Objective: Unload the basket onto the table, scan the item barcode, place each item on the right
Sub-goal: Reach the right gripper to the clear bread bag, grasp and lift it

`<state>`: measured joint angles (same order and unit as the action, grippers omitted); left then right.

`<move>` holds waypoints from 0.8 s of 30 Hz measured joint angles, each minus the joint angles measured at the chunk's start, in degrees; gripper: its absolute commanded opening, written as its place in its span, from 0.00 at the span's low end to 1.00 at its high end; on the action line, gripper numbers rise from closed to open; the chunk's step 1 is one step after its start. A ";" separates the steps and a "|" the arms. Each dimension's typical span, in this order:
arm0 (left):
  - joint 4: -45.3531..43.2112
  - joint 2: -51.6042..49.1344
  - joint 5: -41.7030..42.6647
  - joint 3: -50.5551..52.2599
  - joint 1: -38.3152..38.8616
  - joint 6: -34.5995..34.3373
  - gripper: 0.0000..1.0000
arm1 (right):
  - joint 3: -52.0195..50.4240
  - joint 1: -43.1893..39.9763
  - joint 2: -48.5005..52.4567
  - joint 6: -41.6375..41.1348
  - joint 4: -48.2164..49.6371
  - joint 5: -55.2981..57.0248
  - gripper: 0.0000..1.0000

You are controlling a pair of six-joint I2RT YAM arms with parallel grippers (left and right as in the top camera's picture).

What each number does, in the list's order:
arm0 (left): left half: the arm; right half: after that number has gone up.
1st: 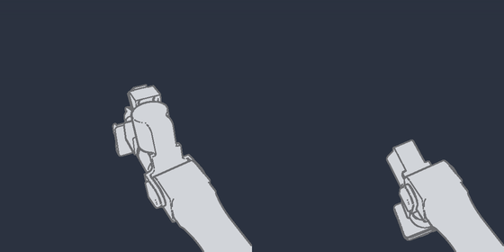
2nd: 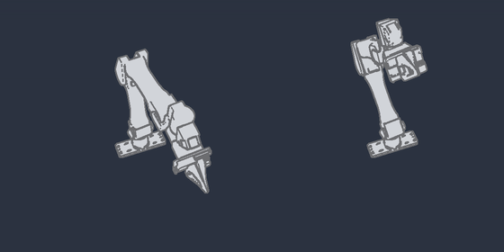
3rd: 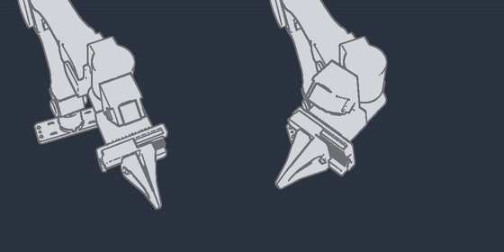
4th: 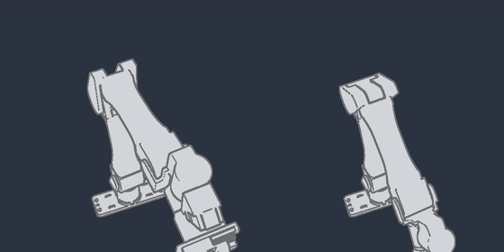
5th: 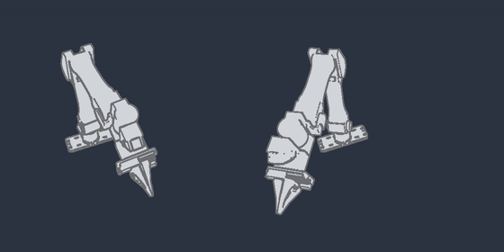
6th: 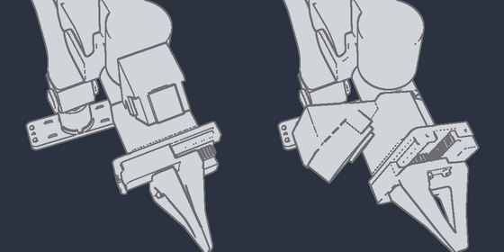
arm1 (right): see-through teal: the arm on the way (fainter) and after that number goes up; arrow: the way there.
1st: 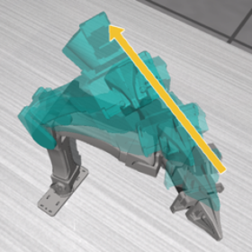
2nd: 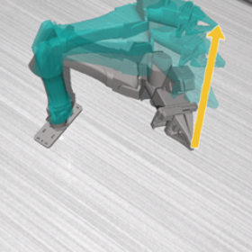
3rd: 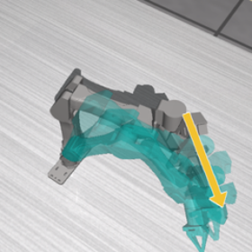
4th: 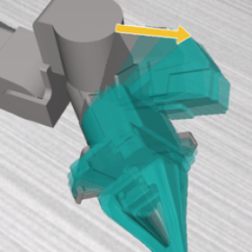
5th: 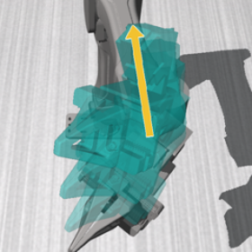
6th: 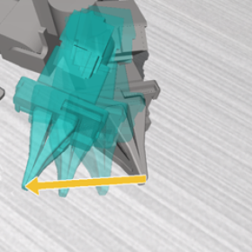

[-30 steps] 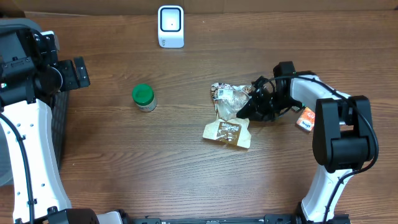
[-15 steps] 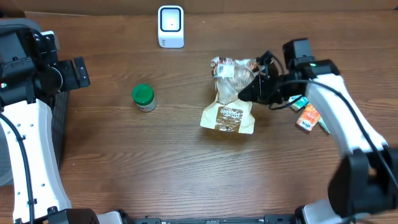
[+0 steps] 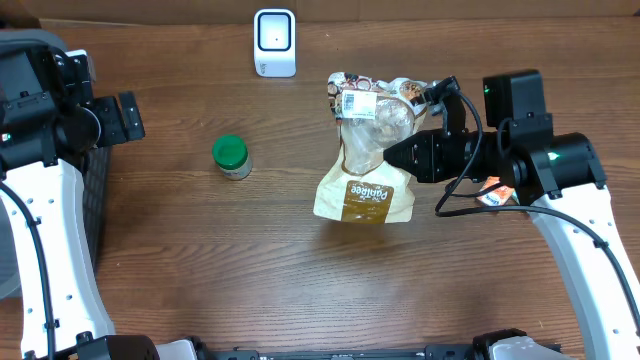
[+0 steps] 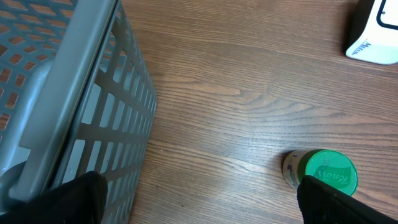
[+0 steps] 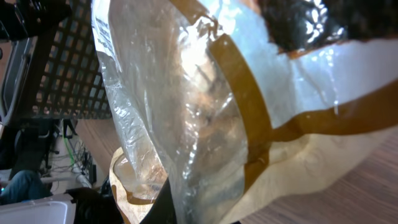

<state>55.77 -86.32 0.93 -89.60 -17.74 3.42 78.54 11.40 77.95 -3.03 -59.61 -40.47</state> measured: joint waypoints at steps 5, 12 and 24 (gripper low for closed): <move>0.00 0.00 0.00 0.00 0.00 0.00 0.99 | 0.00 1.42 0.00 -0.20 0.02 0.00 0.04; 0.00 0.00 0.00 0.00 0.00 0.00 1.00 | 0.00 2.19 0.00 -1.51 0.26 0.00 0.04; 0.00 0.00 0.00 0.00 0.00 0.00 1.00 | 0.00 2.19 0.00 -2.75 0.48 -0.02 0.04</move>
<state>55.77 -86.32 0.93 -89.60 -17.74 3.42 78.54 13.58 77.95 -5.78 -59.13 -40.49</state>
